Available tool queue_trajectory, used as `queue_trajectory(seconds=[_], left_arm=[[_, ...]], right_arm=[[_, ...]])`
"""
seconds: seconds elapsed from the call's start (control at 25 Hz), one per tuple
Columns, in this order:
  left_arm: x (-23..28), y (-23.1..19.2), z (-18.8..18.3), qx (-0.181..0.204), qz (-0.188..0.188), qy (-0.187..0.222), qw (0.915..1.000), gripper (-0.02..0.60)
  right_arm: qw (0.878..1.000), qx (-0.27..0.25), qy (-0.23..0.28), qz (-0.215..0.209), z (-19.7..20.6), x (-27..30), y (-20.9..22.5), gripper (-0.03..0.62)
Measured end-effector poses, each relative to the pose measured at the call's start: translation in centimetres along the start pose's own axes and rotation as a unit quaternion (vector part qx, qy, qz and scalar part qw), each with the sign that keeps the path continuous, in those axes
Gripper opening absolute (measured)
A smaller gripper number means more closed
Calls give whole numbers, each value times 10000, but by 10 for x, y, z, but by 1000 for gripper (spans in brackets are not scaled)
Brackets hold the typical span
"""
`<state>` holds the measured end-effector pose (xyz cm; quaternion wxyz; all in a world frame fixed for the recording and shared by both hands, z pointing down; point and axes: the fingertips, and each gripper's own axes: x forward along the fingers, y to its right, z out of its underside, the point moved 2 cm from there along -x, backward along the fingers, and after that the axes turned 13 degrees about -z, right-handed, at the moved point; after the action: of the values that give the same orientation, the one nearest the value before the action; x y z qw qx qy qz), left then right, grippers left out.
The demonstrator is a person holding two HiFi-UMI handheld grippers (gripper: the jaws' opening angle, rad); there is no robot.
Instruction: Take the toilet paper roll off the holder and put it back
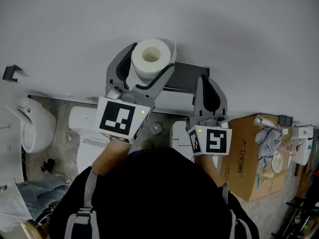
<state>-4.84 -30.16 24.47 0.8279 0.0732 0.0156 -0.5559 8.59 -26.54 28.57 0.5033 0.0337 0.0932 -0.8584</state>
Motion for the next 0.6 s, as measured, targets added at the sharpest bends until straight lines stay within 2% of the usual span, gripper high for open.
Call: queue_trajectory(seconds=[0.16, 0.32, 0.6], left_arm=[[14, 12, -5, -12, 197, 51, 9998, 391], [24, 27, -3, -125, 381, -120, 9991, 391], [42, 56, 8, -170, 748, -187, 9969, 391]], right_arm=[[9999, -8, -16, 125, 0, -4, 8, 18], [9996, -51, -12, 271, -2, -10, 18, 18], [9987, -76, -65, 495, 1, -19, 32, 18]])
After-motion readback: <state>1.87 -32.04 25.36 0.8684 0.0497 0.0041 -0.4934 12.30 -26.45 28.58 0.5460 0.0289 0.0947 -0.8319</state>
